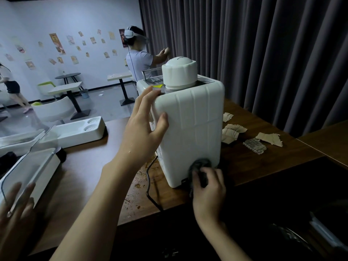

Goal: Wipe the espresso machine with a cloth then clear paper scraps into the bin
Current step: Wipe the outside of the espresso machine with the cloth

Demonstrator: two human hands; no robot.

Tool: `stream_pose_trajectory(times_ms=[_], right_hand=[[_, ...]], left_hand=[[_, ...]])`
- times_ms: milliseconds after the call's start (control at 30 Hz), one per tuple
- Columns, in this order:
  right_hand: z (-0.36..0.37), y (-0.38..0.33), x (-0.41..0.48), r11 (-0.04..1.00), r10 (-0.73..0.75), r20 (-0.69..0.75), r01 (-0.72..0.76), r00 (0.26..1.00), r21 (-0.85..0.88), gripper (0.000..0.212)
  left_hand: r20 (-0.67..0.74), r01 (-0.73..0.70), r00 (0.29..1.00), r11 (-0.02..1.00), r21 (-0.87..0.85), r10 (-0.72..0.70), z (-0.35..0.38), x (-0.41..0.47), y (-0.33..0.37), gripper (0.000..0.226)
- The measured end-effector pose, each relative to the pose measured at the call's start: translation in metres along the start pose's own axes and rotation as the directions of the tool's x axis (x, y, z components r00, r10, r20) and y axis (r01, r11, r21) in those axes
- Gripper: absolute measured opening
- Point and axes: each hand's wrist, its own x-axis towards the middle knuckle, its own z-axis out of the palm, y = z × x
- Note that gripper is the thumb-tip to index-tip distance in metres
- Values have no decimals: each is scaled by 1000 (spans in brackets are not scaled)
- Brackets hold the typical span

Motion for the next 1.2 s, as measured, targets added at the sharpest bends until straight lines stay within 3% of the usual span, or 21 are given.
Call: stream_pose_trajectory(times_ms=[133,267,467,733,900,1067,1133,1200], right_hand=[[10,-9,-28,989,-137,116,142,984,-32,14],[4,-3,-20,981,-188,159,193,969,-16,15],[-14,13,26,995,100,14,-100,995,6,19],[-9,10,35,977,211,-98,-211,973,6,22],[1,-2,1,998,57,-44,-57,997,2,9],[9,-6,-23,987,-140,93,146,986,-61,14],[7,-4,-18,983,-170,131,178,977,-50,14],[0,-2,-6,993,-110,117,114,987,-24,14]], left_hand=[[-1,-3,1000,1000,-15,3,1,0,-2,48],[26,-6,1000,1000,-14,6,-3,-2,-7,52],[47,-4,999,1000,-11,4,-5,-1,-7,53],[69,4,998,1000,6,-4,-8,-1,-6,54],[71,-2,998,1000,11,2,-6,0,-6,54],[52,-13,999,1000,-9,13,-4,0,-7,53],[51,-12,999,1000,-12,13,-4,0,-8,53],[50,-14,999,1000,-6,14,-5,-1,-8,53]])
